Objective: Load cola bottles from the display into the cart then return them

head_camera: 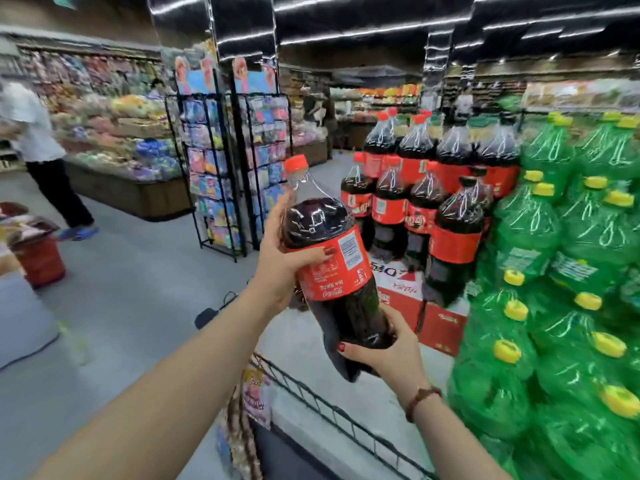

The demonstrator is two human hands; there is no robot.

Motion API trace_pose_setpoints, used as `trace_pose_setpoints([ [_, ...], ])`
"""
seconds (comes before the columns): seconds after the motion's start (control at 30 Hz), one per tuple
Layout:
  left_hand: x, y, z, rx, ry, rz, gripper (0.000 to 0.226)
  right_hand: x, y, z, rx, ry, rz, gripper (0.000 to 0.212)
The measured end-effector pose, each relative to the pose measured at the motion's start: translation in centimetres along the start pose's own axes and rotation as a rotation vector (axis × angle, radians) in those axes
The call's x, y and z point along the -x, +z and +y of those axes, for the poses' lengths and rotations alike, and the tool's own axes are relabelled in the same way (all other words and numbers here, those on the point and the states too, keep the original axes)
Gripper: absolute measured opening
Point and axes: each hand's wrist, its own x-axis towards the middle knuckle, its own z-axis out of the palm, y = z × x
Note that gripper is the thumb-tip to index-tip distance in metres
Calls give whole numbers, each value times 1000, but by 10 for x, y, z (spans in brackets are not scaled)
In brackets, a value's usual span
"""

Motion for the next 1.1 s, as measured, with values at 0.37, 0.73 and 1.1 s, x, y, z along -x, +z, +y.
trace_pose_setpoints([
  [0.37,-162,13,-93,-43,-78,-171,90,-142,7,50,30,133,130,77],
  [0.73,-298,54,-191,-97,-70,-482,101,-274,-7,94,187,261,337,65],
  [1.1,-331,74,-252,-167,3,-676,105,-307,-14,123,274,317,499,48],
])
